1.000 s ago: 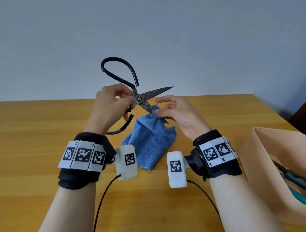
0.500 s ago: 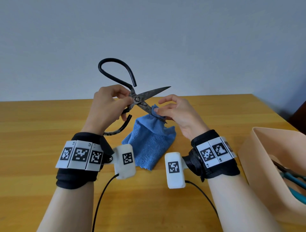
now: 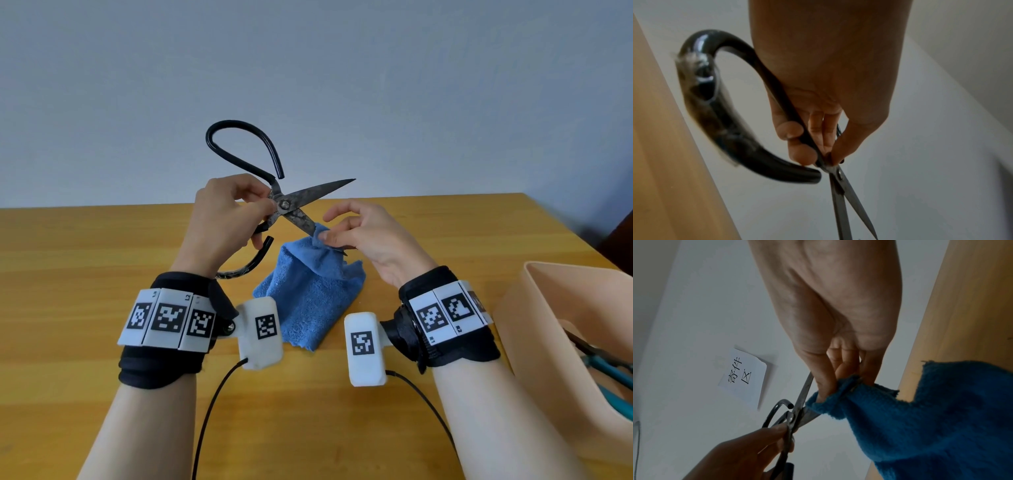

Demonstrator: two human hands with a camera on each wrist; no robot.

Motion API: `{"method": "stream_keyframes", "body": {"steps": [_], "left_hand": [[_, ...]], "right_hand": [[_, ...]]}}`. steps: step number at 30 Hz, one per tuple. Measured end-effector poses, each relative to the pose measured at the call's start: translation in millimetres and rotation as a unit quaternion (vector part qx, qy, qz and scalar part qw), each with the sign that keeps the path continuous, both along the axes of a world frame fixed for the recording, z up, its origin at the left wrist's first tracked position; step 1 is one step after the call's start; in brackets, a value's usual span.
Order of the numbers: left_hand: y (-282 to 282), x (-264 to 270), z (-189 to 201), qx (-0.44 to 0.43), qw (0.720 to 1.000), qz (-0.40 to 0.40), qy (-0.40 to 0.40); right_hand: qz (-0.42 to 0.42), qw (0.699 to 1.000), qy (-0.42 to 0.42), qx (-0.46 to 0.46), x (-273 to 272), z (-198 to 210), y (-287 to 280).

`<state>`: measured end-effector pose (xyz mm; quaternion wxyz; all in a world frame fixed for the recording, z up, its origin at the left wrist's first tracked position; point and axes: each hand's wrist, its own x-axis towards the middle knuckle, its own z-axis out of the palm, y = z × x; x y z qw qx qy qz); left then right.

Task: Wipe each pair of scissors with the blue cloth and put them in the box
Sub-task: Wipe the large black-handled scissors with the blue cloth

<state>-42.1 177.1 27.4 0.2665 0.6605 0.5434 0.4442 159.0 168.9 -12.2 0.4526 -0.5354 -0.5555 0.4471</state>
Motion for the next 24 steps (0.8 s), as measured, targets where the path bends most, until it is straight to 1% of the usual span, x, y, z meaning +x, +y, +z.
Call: {"method": "stream_keyframes", "body": {"steps": [6, 9, 10, 12, 14, 16, 18, 19, 22, 24], "left_hand": [[1, -2, -1, -0.004, 1.000, 0.002, 0.004], [0, -3, -1, -0.007, 1.000, -0.005, -0.002], [0, -3, 0, -0.007, 1.000, -0.007, -0.008], [0, -4, 1, -0.006, 1.000, -0.007, -0.014], [0, -5, 1, -0.008, 1.000, -0.006, 0.000], [0, -5, 1, -0.015, 1.000, -0.015, 0.012], [-1, -2, 0, -0.015, 0.999, -0.027, 0.024], [-1, 1, 0, -0.012, 0.999, -0.030, 0.030], [-3, 9, 0, -0.004, 0.999, -0.039, 0.036], [-3, 13, -1, 0.000, 0.998, -0.042, 0.039]], "right_hand": [[0.002, 1.000, -0.012, -0.004, -1, -2, 1], [-0.009, 1.000, 0.009, -0.002, 2, -3, 3], [-0.021, 0.999, 0.025, 0.002, 2, -3, 3], [-0.066, 0.994, 0.084, 0.019, 3, -4, 5], [-0.097, 0.985, 0.141, 0.031, 2, -4, 6], [-0.069, 0.984, 0.163, 0.023, 1, -3, 5], [-0.029, 0.988, 0.155, 0.003, -3, -3, 5], [-0.024, 0.989, 0.143, -0.004, -6, -4, 6], [-0.048, 0.992, 0.119, -0.012, -13, -5, 6], [-0.063, 0.990, 0.127, -0.017, -13, -6, 8]]}}
